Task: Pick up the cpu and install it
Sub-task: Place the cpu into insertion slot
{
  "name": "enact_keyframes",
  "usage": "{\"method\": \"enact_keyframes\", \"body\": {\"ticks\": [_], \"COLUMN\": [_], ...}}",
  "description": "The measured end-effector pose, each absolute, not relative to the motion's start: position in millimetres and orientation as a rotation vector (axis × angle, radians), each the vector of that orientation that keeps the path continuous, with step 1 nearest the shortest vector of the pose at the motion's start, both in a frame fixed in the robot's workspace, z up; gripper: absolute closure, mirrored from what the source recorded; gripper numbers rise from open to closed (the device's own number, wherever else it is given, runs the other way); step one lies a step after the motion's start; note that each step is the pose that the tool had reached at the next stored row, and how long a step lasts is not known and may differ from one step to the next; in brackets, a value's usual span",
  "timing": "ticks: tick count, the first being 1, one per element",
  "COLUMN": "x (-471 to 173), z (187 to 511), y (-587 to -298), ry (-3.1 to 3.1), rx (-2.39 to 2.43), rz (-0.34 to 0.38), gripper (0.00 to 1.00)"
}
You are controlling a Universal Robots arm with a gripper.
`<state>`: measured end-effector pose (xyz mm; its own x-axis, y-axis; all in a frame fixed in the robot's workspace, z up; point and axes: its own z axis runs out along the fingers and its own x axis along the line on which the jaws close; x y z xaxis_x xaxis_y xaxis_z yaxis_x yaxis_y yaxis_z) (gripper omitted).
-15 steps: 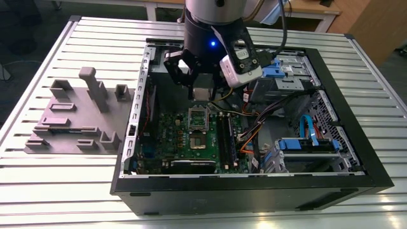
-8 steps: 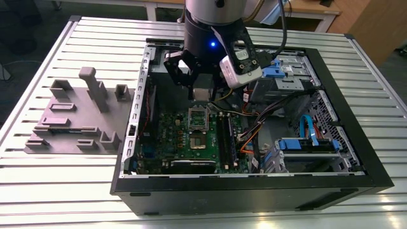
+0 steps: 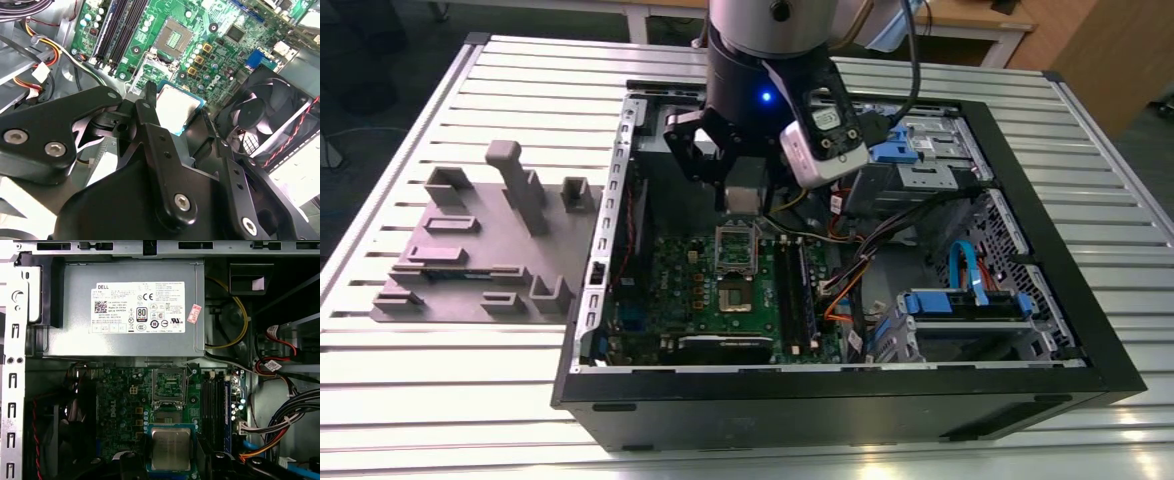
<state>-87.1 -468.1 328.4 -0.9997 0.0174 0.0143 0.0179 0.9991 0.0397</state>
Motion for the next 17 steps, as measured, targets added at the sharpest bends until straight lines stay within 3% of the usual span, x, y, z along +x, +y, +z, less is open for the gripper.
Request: {"method": "enact_keyframes", "body": {"ticks": [17], "x": [-87], "z": [312], "y": [-468], "ry": [-3.126], "rx": [-0.028], "rz": [-0.062], "gripper": [0.53]}}
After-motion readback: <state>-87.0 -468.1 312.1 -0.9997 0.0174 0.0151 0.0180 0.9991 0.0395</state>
